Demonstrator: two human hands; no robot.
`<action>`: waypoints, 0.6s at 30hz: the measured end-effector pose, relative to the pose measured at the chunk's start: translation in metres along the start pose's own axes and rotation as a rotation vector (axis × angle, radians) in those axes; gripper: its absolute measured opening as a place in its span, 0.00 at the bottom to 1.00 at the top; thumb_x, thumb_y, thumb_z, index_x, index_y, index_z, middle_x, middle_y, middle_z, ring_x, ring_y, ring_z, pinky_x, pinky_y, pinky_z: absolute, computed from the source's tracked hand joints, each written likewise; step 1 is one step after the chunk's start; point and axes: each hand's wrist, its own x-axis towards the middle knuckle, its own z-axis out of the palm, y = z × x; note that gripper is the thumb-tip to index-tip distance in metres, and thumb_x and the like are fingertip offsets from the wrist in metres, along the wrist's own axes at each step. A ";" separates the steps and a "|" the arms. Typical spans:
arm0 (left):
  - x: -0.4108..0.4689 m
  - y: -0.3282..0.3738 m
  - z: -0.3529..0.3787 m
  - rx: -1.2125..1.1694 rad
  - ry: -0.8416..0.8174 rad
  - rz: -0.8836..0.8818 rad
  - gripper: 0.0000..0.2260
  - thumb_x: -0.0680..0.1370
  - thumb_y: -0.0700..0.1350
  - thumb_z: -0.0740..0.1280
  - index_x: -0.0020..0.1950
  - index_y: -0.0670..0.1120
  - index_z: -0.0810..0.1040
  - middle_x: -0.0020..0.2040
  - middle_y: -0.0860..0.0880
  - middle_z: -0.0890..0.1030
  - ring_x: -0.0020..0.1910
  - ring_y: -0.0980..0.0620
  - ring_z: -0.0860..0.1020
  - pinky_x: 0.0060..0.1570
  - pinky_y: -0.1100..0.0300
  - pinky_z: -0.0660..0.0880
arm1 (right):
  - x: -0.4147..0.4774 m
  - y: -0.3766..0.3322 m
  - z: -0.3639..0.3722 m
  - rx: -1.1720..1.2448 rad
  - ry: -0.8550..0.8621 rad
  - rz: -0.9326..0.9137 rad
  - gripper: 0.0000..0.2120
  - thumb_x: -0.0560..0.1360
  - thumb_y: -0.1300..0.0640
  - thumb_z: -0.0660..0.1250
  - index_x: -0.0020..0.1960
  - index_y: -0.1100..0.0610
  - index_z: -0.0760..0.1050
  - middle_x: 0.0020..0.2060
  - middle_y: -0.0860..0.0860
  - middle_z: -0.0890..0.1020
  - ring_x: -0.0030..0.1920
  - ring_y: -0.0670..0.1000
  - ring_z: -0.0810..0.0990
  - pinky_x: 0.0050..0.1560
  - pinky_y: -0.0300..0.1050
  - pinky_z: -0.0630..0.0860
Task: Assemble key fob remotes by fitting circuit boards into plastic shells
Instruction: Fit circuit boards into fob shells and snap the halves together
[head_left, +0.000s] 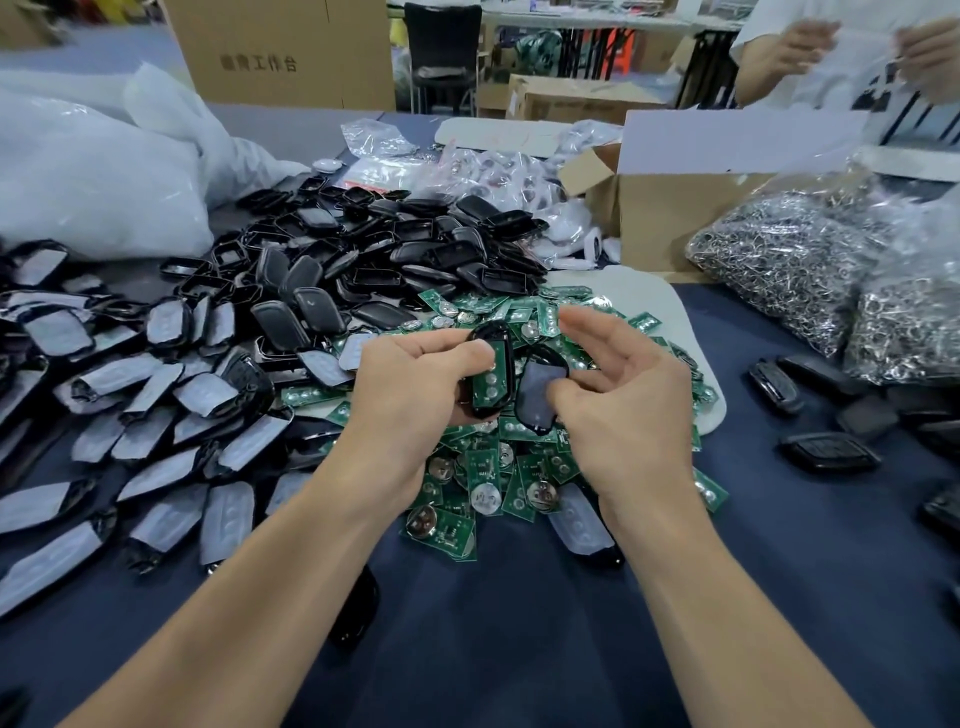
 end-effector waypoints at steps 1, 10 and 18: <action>0.001 0.000 0.000 -0.002 -0.002 -0.005 0.03 0.77 0.38 0.74 0.46 0.45 0.87 0.41 0.45 0.88 0.37 0.48 0.85 0.34 0.58 0.81 | 0.000 0.000 0.001 0.006 -0.001 0.010 0.27 0.65 0.65 0.69 0.55 0.37 0.83 0.52 0.35 0.86 0.48 0.37 0.85 0.38 0.30 0.78; 0.001 0.000 -0.001 -0.048 0.003 -0.018 0.05 0.77 0.36 0.74 0.47 0.45 0.87 0.47 0.39 0.87 0.37 0.44 0.84 0.31 0.58 0.81 | 0.004 -0.008 -0.004 0.243 0.019 0.201 0.16 0.67 0.72 0.74 0.41 0.51 0.85 0.36 0.48 0.87 0.27 0.45 0.78 0.32 0.35 0.75; 0.005 0.001 -0.007 0.164 -0.046 0.012 0.09 0.77 0.38 0.73 0.53 0.50 0.79 0.41 0.49 0.81 0.24 0.56 0.73 0.27 0.63 0.75 | 0.004 -0.010 -0.008 0.330 0.012 0.241 0.17 0.71 0.76 0.72 0.39 0.53 0.83 0.30 0.47 0.84 0.25 0.45 0.76 0.30 0.35 0.75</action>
